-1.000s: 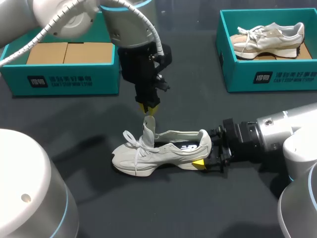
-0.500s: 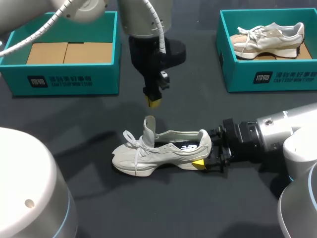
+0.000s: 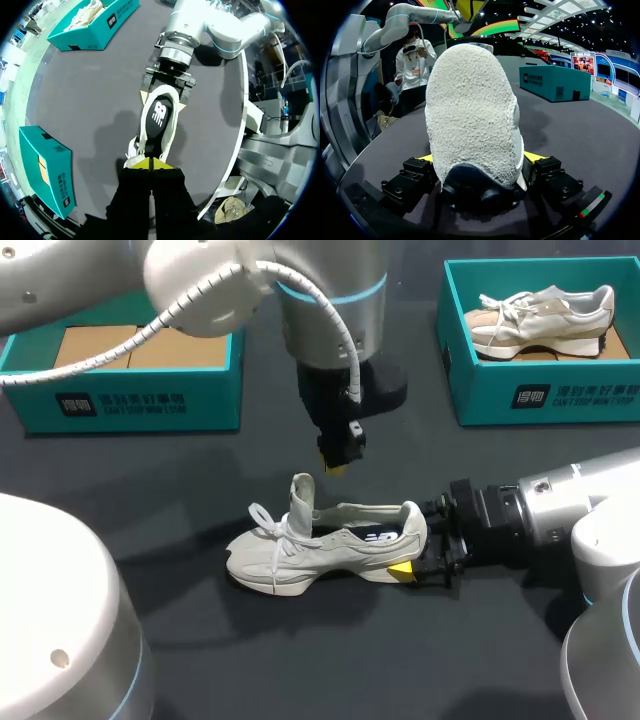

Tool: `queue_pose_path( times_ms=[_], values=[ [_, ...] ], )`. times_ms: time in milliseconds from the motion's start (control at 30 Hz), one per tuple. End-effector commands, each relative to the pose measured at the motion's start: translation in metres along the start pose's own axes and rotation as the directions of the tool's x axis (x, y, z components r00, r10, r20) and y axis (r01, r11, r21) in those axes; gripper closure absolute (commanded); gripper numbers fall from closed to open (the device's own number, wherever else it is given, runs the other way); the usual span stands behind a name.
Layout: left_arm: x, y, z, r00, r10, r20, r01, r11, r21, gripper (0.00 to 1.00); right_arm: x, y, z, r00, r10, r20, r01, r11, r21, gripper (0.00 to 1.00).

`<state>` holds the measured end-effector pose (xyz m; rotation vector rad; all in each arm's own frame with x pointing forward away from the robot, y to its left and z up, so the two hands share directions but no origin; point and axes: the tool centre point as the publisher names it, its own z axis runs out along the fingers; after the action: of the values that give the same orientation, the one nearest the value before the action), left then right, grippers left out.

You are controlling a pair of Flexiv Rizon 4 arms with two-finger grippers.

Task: Take the shoe out of the shoebox, open the shoe tongue, remove and reinsert the insole, then place the shoe into the shoebox

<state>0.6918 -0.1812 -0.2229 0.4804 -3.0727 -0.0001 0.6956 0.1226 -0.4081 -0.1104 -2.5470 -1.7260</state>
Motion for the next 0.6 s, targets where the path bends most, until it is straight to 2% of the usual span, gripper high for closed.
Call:
queue_pose_path(
  times_ms=[33, 233, 300, 367, 400, 533, 600],
  values=[
    [0.003, -0.010, 0.008, 1.000, 0.002, 0.003, -0.002, 1.000, -0.018, 1.00, 0.001, 0.000, 0.000, 1.000, 0.001, 0.001, -0.001, 1.000, 0.003, 1.00],
    [0.003, -0.010, 0.008, 1.000, 0.002, 0.003, -0.002, 1.000, -0.018, 1.00, 0.001, 0.000, 0.000, 1.000, 0.001, 0.001, -0.001, 1.000, 0.003, 1.00],
    [0.009, -0.015, 0.017, 0.998, 0.064, 0.012, -0.064, 0.998, 0.028, 1.00, 0.001, 0.000, 0.000, 1.000, 0.001, 0.001, -0.001, 1.000, 0.003, 1.00],
    [0.012, -0.024, 0.032, 0.995, 0.098, -0.032, -0.098, 0.995, -0.005, 1.00, 0.001, 0.000, 0.000, 1.000, 0.001, 0.001, -0.001, 1.000, 0.003, 1.00],
    [0.014, -0.028, 0.038, 0.992, 0.122, -0.023, -0.122, 0.992, 0.016, 1.00, 0.001, 0.000, 0.000, 1.000, 0.001, 0.001, -0.001, 1.000, 0.003, 1.00],
    [0.015, -0.039, 0.057, 0.981, 0.176, -0.077, -0.177, 0.984, -0.008, 1.00, 0.001, 0.000, 0.000, 1.000, 0.001, 0.001, -0.001, 1.000, 0.003, 1.00],
    [0.016, -0.039, 0.063, 0.960, 0.267, -0.080, -0.265, 0.964, 0.029, 1.00, 0.001, 0.000, 0.000, 1.000, 0.001, 0.001, -0.001, 1.000, 0.003, 1.00]
  ],
)
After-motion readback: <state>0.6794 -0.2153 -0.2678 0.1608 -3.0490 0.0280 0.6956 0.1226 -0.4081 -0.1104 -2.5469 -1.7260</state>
